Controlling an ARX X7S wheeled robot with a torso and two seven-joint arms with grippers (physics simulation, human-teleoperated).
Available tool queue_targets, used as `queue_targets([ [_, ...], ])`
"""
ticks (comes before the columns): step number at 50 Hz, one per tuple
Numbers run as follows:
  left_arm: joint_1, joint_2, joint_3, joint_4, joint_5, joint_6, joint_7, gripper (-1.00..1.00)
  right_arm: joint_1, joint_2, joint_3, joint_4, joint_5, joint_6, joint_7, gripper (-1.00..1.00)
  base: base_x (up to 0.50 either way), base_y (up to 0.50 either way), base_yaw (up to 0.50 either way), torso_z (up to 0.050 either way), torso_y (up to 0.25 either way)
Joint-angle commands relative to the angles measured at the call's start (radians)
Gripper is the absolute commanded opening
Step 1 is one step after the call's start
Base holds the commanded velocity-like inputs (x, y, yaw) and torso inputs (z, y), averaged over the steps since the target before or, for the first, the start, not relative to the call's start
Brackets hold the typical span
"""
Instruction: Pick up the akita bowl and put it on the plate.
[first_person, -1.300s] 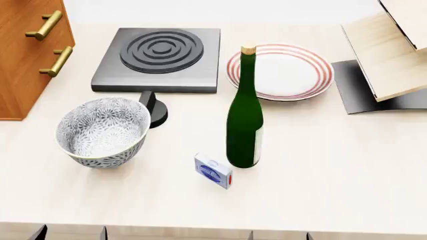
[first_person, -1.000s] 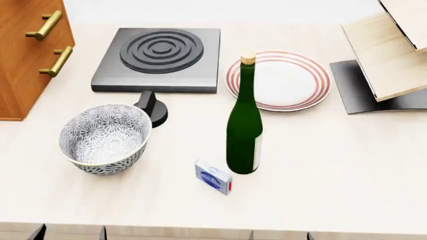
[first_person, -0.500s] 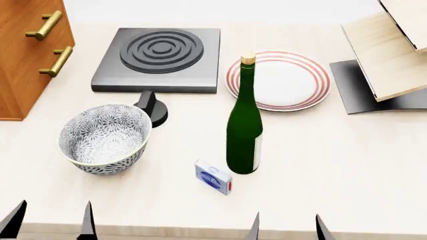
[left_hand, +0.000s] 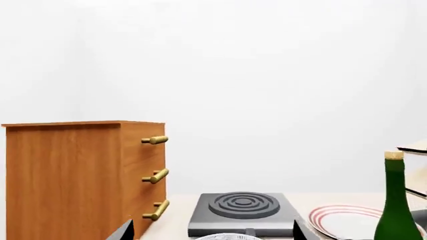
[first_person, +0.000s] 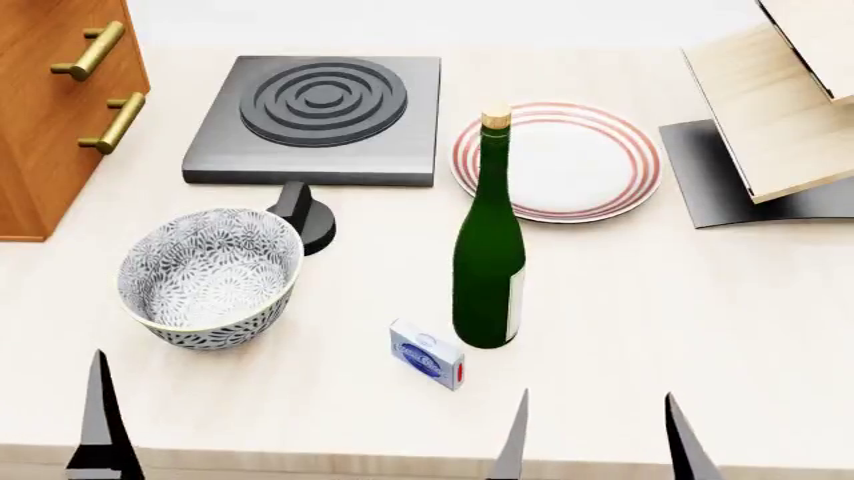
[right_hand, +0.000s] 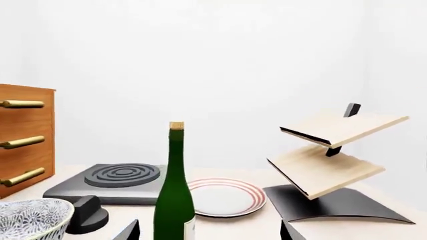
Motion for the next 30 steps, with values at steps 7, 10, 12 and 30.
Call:
queue_targets([
  [7,0.118,-0.026,0.002,0.110,0.038,0.178,-0.035,1.00,-0.107,0.025,-0.022,-0.103,-0.047,-0.137,0.040,1.00,0.00,0.00,0.00,0.000,0.000],
  [10,0.130,-0.030,0.000,0.111,0.037,0.199,-0.039,1.00,-0.109,0.028,-0.025,-0.099,-0.049,-0.148,0.044,1.00,0.00,0.00,0.00,0.000,0.000],
  [12,0.133,-0.033,-0.002,0.107,0.032,0.212,-0.041,1.00,-0.111,0.030,-0.028,-0.100,-0.052,-0.148,0.046,1.00,0.00,0.00,0.00,0.000,0.000],
  [30,0.118,-0.041,0.003,0.052,0.029,0.241,-0.062,1.00,-0.100,0.043,-0.054,-0.059,-0.048,-0.165,0.054,1.00,0.00,0.00,0.00,0.000,0.000],
])
